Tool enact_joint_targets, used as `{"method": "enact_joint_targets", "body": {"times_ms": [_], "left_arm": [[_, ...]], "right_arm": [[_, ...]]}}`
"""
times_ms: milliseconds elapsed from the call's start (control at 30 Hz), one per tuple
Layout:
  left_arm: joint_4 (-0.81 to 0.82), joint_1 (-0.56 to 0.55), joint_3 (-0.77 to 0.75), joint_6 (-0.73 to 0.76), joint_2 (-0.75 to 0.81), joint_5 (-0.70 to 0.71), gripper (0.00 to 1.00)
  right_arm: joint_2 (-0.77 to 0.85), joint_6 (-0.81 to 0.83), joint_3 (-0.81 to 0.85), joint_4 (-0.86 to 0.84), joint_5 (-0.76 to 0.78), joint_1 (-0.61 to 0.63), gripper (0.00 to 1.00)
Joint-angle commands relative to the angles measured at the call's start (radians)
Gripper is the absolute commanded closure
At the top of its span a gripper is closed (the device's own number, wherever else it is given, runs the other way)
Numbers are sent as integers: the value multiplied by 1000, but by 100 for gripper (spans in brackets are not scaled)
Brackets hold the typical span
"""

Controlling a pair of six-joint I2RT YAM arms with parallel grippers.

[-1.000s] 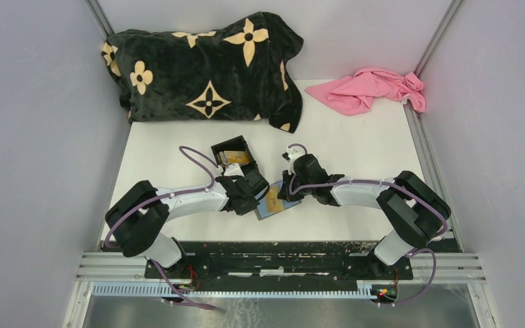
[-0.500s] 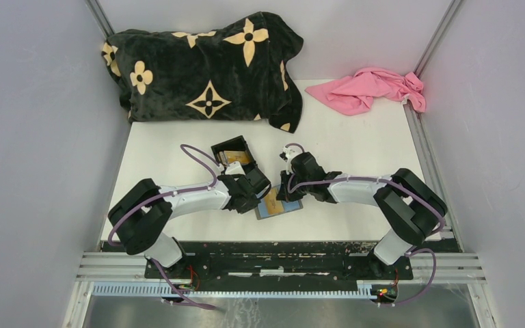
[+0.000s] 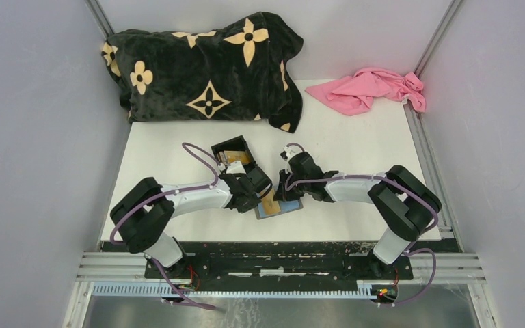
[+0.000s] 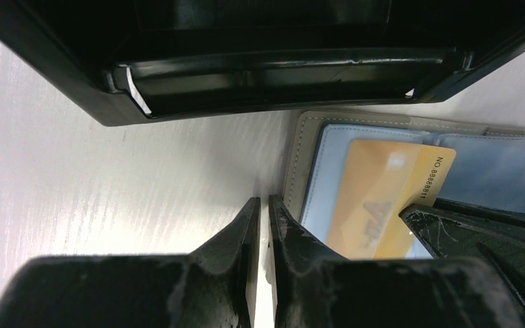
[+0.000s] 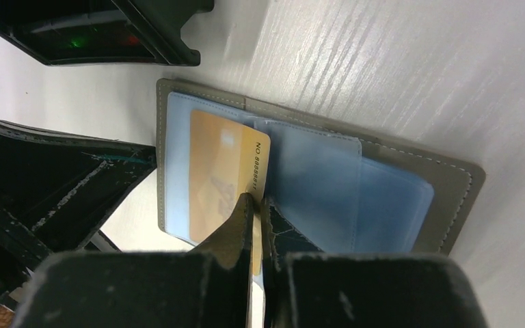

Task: Put the credit cards into the card holder
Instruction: Insert the credit card into the card holder.

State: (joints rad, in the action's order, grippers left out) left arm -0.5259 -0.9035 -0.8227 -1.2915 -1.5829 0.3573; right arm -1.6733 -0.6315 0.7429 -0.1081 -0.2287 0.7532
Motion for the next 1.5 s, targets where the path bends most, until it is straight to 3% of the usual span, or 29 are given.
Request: {"method": "enact_joint_targets", "body": {"times_ms": [0, 367, 800, 1200, 1467], "left_arm": [[19, 2, 53, 33, -118, -39, 82], [23, 2, 42, 53, -129, -41, 83], [28, 2, 27, 52, -118, -31, 83], [44, 1, 39, 40, -108, -46, 84], [45, -13, 38, 35, -97, -53, 84]], "right_arm": [[-58, -20, 13, 103, 25, 38, 93], [-55, -40, 71, 157, 44, 70, 64], [13, -1, 96, 260, 87, 72, 53], [-42, -7, 152, 316, 109, 79, 54], [-42, -14, 184, 353, 154, 84, 76]]}}
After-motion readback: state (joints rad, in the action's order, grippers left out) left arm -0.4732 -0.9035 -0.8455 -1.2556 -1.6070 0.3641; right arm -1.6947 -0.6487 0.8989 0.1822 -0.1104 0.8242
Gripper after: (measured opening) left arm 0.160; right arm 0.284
